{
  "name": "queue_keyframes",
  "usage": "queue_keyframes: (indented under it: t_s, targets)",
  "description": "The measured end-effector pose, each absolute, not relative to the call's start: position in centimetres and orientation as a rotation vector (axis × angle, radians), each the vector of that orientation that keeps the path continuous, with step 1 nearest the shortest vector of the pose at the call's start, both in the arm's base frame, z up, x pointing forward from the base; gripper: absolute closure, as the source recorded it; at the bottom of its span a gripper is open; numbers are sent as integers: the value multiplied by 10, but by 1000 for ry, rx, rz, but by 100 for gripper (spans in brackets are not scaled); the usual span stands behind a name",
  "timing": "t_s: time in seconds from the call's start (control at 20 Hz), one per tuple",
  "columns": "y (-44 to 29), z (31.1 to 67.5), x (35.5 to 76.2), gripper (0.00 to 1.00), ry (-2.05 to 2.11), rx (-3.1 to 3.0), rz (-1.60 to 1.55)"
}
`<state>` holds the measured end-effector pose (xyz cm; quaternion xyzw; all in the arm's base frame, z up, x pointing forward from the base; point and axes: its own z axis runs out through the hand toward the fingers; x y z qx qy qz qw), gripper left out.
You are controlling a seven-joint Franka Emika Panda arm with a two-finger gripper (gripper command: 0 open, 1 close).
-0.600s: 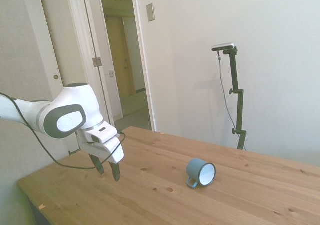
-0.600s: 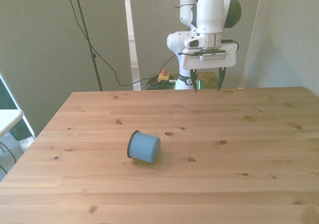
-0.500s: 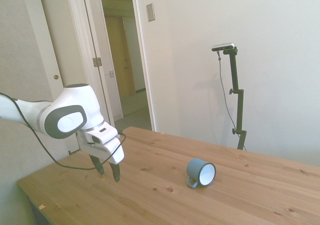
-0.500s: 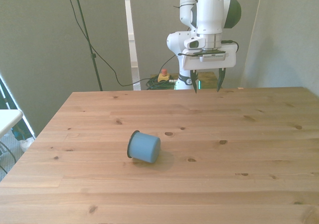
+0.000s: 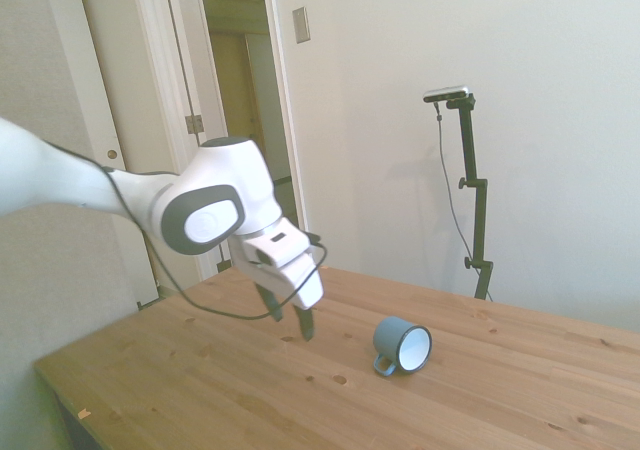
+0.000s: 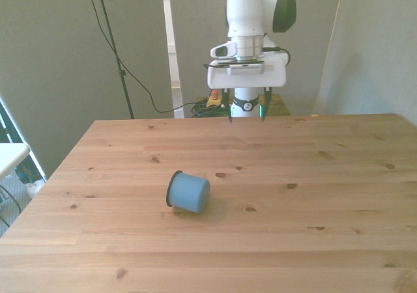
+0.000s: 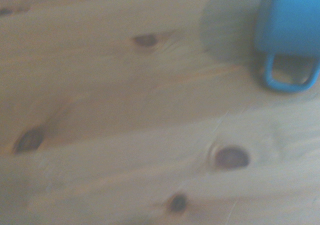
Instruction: Flip the mug upright
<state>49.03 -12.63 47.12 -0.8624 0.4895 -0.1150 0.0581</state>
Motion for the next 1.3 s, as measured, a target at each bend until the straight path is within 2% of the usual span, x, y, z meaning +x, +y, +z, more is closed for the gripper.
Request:
queue_keyframes:
  t_s: [0.25,0.4,0.6,0.8,1.05,1.3]
  targets:
    - [-187,479,538,0,1624,-2521,-422]
    - [-195,483,540,0,1641,-2498,-432]
    - [-245,491,546,0,1697,-2411,-458]
    - [-282,471,564,0,1675,-2368,-380]
    - [-294,446,592,0,1589,-2345,-280]
    - [-306,443,596,0,1583,-2340,-276]
